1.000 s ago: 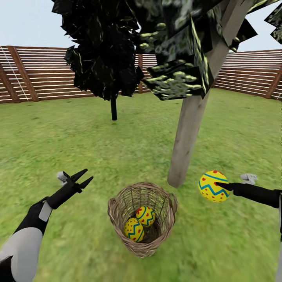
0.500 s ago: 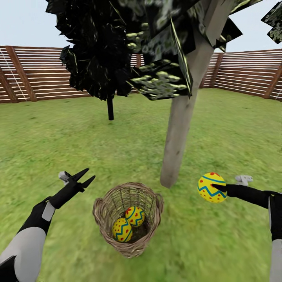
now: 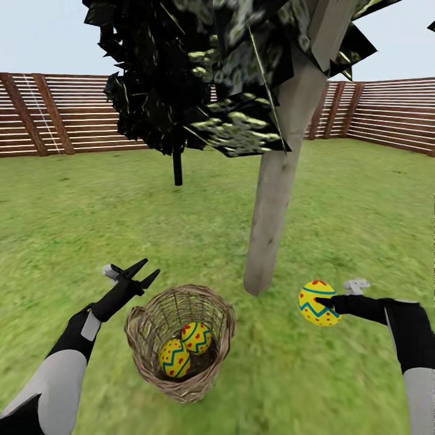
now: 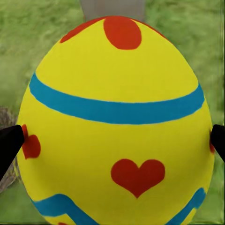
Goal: Take the three Easter eggs out of the wicker basket on the lawn in the garden, then place them on the lawn next to a single tree (choose any tree) so that all three eggs are next to the same tree and none are left in the basket.
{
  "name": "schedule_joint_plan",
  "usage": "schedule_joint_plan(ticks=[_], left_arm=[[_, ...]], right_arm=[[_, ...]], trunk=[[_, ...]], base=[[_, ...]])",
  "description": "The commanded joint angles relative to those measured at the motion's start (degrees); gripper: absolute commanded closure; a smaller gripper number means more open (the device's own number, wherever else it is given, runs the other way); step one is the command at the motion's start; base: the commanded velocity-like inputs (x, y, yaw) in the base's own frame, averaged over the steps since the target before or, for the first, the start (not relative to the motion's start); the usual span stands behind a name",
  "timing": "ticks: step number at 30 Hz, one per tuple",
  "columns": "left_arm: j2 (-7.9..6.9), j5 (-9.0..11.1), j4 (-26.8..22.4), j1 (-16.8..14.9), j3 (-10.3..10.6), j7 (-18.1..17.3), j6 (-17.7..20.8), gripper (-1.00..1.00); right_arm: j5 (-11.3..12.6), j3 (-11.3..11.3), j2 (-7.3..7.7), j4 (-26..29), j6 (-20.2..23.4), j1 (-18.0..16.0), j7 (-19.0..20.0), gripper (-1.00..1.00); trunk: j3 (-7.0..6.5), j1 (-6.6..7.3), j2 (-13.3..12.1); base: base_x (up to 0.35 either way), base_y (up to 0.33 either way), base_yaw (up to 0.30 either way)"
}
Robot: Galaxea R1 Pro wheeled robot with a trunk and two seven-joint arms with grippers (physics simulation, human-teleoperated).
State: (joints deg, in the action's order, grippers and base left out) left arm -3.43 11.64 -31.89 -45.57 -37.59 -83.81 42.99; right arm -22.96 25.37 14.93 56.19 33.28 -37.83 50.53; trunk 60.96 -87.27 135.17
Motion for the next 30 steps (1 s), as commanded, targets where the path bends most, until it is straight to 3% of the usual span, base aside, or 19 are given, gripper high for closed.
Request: schedule_joint_plan(ticks=[1, 5, 7, 8, 10, 12, 15, 18, 20, 22, 27, 30], left_arm=[[0.54, -0.18, -0.02, -0.05, -0.14, -0.19, 0.6, -1.0], [2.37, -0.25, 0.31, -0.05, -0.12, 0.09, 0.64, -1.0], [3.48, -0.29, 0.46, -0.05, -0.17, 0.18, 0.68, -1.0], [4.16, -0.34, 0.52, -0.05, -0.15, 0.28, 0.64, -1.0], [4.88, -0.38, 0.64, -0.05, -0.18, 0.37, 0.7, -1.0], [5.46, -0.39, 0.68, -0.05, -0.19, 0.35, 0.83, -1.0], [6.2, -0.39, 2.08, -0.05, -0.17, 0.31, 0.87, -1.0], [6.38, -0.33, 3.52, -0.05, -0.19, 0.27, 0.79, -1.0], [6.47, -0.31, 4.64, -0.05, -0.14, 0.3, 0.77, -1.0], [6.5, -0.31, 5.55, -0.05, -0.12, 0.31, 0.71, -1.0], [6.87, -0.37, 5.79, -0.05, -0.12, 0.38, 0.62, -1.0], [6.94, -0.31, 5.79, -0.05, -0.16, 0.33, 0.53, -1.0]], right_arm=[[-0.37, -0.48, -0.01, -0.62, -0.14, -0.05, -0.18, 1.0], [-0.56, -2.77, -0.26, -3.91, -0.43, -0.05, -2.0, 1.0], [-0.44, -5.41, -0.34, -5.49, -1.34, -0.05, -6.83, 1.0], [-0.26, -7.25, -0.49, -6.52, -2.69, -0.05, -11.41, 1.0], [-0.23, -8.71, -1.79, -9.14, -5.13, -0.05, -16.38, 1.0], [-0.36, -9.02, -2.85, -10.99, -7.15, -0.05, -17.65, 1.0], [-0.52, -9.17, -3.21, -11.57, -7.9, -0.05, -18.42, 1.0], [-0.44, -9.19, -3.47, -11.67, -7.99, -0.05, -20.81, 1.0], [-0.49, -9.19, -4.42, -12.24, -8.13, -0.05, -22.61, 1.0], [-0.51, -9.27, -4.79, -14.06, -10.42, -0.05, -23.71, 1.0], [-0.45, -14.13, -4.91, -17.0, -13.11, -0.05, -24.37, 1.0], [-0.39, -15.2, -5.41, -19.32, -13.15, -0.05, -24.42, 1.0]], trunk=[[0.05, 0.0, 0.02], [0.05, 0.0, 0.02], [0.05, 0.0, 0.02], [0.05, 0.0, 0.02], [0.05, 0.0, 0.02], [0.05, 0.0, 0.02], [0.05, 0.0, 0.02], [0.05, 0.0, 0.02], [0.05, 0.0, 0.02], [0.05, 0.0, 0.02], [0.05, 0.0, 0.02], [0.05, 0.0, 0.02]], base=[[0.11, -0.308, 0.001], [0.111, -0.307, 0.0], [0.11, -0.241, 0.0], [0.099, -0.147, 0.0], [0.037, -0.053, 0.0], [0.009, -0.013, 0.004], [0.001, -0.013, 0.195], [0.0, -0.203, 0.287], [0.0, -0.296, 0.295], [0.0, -0.306, 0.296], [0.0, -0.157, 0.296], [0.0, -0.008, 0.213]])
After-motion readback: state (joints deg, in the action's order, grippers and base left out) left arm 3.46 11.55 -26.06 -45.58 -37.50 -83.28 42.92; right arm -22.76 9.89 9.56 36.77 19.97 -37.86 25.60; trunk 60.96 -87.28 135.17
